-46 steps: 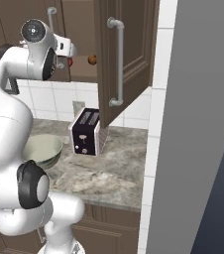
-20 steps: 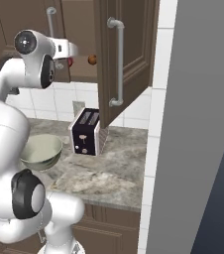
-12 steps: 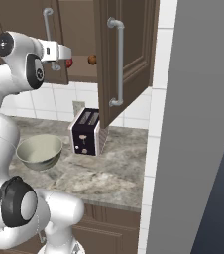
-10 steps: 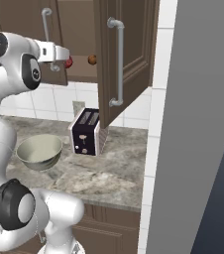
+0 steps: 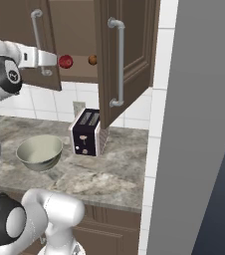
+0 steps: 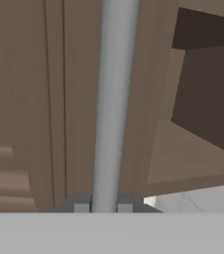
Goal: Open the cabinet. Pick the peach and pear from the cabinet and place them into the bowl. Then close the cabinet.
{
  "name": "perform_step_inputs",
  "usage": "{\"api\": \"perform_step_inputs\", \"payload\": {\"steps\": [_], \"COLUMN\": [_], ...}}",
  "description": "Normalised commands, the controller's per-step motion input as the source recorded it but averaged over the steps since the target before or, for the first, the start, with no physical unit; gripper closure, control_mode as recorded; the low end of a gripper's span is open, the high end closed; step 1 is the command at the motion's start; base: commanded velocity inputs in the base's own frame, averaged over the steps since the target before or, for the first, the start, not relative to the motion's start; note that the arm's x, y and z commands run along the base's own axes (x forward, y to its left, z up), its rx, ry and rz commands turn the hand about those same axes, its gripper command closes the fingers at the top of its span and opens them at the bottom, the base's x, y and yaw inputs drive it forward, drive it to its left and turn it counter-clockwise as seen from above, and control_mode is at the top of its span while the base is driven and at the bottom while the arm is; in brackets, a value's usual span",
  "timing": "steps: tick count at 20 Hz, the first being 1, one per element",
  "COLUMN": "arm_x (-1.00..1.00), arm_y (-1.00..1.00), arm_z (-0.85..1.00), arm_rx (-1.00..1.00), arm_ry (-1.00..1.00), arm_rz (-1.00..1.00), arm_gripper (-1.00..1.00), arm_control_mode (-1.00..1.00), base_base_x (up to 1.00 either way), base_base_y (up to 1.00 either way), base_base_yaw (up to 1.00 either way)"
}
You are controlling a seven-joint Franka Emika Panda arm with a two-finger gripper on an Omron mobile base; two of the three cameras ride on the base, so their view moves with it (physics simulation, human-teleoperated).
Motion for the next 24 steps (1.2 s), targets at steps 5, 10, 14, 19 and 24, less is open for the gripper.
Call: {"api": "perform_step_inputs", "payload": {"steps": [5, 10, 14, 19, 24], "arm_x": [-0.47, -0.55, -0.46, -0.45, -0.47], "arm_y": [0.04, 0.06, 0.04, 0.1, 0.06], "arm_z": [0.0, 0.0, 0.0, 0.0, 0.0], "arm_rx": [-0.01, 0.0, 0.0, 0.0, 0.0], "arm_ry": [-0.02, 0.0, 0.0, 0.0, 0.0], "arm_rz": [-0.13, -0.12, -0.11, -0.1, -0.08], "arm_gripper": [1.0, 1.0, 1.0, 1.0, 1.0], "arm_control_mode": [-1.0, -1.0, -1.0, -1.0, -1.0], "base_base_x": [0.0, 0.0, 0.0, 0.0, 0.0], "base_base_y": [0.0, 0.0, 0.0, 0.0, 0.0], "base_base_yaw": [0.0, 0.0, 0.0, 0.0, 0.0]}}
